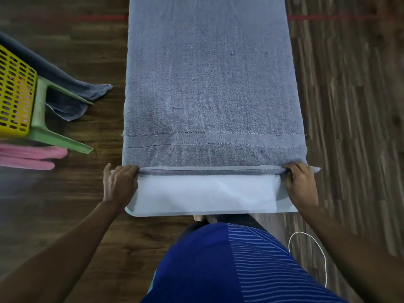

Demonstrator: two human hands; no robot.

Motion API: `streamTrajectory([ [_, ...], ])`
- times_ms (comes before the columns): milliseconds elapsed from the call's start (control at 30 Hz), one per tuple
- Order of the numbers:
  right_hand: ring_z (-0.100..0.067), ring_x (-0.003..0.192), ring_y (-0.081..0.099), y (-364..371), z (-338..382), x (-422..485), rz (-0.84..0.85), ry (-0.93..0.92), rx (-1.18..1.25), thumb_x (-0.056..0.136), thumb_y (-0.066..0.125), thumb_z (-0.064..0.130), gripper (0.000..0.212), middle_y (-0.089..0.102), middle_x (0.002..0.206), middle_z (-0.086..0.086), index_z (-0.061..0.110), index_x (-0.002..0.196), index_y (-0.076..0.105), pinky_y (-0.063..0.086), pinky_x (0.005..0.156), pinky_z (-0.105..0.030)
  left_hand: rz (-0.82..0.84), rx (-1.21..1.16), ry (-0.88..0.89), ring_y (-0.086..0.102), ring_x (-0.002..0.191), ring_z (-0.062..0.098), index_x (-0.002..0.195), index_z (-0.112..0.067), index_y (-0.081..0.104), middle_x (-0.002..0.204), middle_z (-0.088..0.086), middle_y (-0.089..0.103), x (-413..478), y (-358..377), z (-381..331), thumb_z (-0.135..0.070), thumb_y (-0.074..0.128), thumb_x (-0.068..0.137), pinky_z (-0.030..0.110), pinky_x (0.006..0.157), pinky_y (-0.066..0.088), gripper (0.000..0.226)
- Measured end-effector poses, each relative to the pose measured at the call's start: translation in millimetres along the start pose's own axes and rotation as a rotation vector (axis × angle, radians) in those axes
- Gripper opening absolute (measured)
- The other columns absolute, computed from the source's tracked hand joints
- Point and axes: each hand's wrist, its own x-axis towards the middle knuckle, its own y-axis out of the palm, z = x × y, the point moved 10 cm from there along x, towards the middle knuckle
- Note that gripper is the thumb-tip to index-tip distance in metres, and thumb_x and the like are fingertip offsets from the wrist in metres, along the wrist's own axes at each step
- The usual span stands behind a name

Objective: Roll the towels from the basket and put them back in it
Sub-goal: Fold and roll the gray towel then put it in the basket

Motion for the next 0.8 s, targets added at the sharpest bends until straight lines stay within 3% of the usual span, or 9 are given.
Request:
streamTrajectory([
  [133, -0.040, 0.093, 0.056, -5.3, -3.2, 17.6, 0.095, 0.015, -0.032, 0.084, 0.034, 0.025, 0.044, 0.065, 0.100, -0.021, 0.001, 0.101, 0.066, 0.043, 0.086, -0.045, 0.095, -0.060, 0.049, 0.059, 0.088, 0.032, 0.090, -0.014, 0.068, 0.083, 0.004, 0.071, 7.4, 3.9, 1.8, -0.021, 0.044, 0.083, 0.050, 0.096, 0.030, 0.026],
  [300, -0.035, 0.103, 0.053, -0.5, -0.8, 45.8, 0.162, 0.054, -0.258, 0.091, 0.050, 0.017, 0.020, 0.063, 0.108, -0.012, 0.013, 0.104, 0.065, 0.033, 0.089, -0.048, 0.236, -0.073, -0.067, 0.046, 0.096, 0.031, 0.086, -0.016, 0.058, 0.087, 0.007, 0.062, 30.3, 18.9, 6.6, -0.025, 0.029, 0.085, 0.046, 0.093, 0.023, 0.030],
  [433, -0.038, 0.096, 0.045, -11.9, 1.1, 47.0, -0.011, 0.059, -0.242, 0.083, 0.061, 0.006, 0.026, 0.050, 0.105, -0.019, 0.010, 0.108, 0.061, 0.036, 0.083, -0.050, 0.039, 0.037, -0.144, 0.045, 0.096, 0.035, 0.095, -0.010, 0.057, 0.102, 0.016, 0.053, 31.2, 8.3, -2.7, -0.010, 0.053, 0.084, 0.052, 0.088, 0.031, 0.012],
  [567, -0.040, 0.093, 0.048, 0.5, 14.0, 36.4, 0.050, -0.057, -0.037, 0.078, 0.058, -0.010, 0.020, 0.052, 0.098, -0.019, 0.001, 0.095, 0.061, 0.045, 0.078, -0.049, -0.110, -0.104, -0.107, 0.043, 0.083, 0.033, 0.087, -0.006, 0.055, 0.089, 0.013, 0.049, 22.6, -1.4, -18.2, 0.013, 0.060, 0.069, 0.047, 0.075, 0.036, 0.027],
  [633, -0.041, 0.095, 0.049, 6.5, 19.3, 30.2, 0.065, -0.111, -0.092, 0.073, 0.064, -0.008, 0.027, 0.055, 0.103, -0.020, 0.000, 0.098, 0.061, 0.043, 0.084, -0.051, -0.129, -0.170, -0.024, 0.048, 0.083, 0.035, 0.089, -0.004, 0.058, 0.089, 0.013, 0.054, 16.2, 1.8, -26.0, 0.008, 0.053, 0.072, 0.047, 0.075, 0.040, 0.021],
  [800, -0.040, 0.097, 0.051, 8.7, 18.7, 21.4, 0.040, -0.165, -0.197, 0.075, 0.069, 0.006, 0.038, 0.056, 0.112, -0.017, 0.004, 0.112, 0.058, 0.041, 0.089, -0.051, -0.109, -0.162, 0.035, 0.054, 0.103, 0.033, 0.113, 0.004, 0.062, 0.109, 0.018, 0.060, -0.3, 12.5, -33.5, -0.002, 0.050, 0.077, 0.047, 0.089, 0.049, 0.038],
])
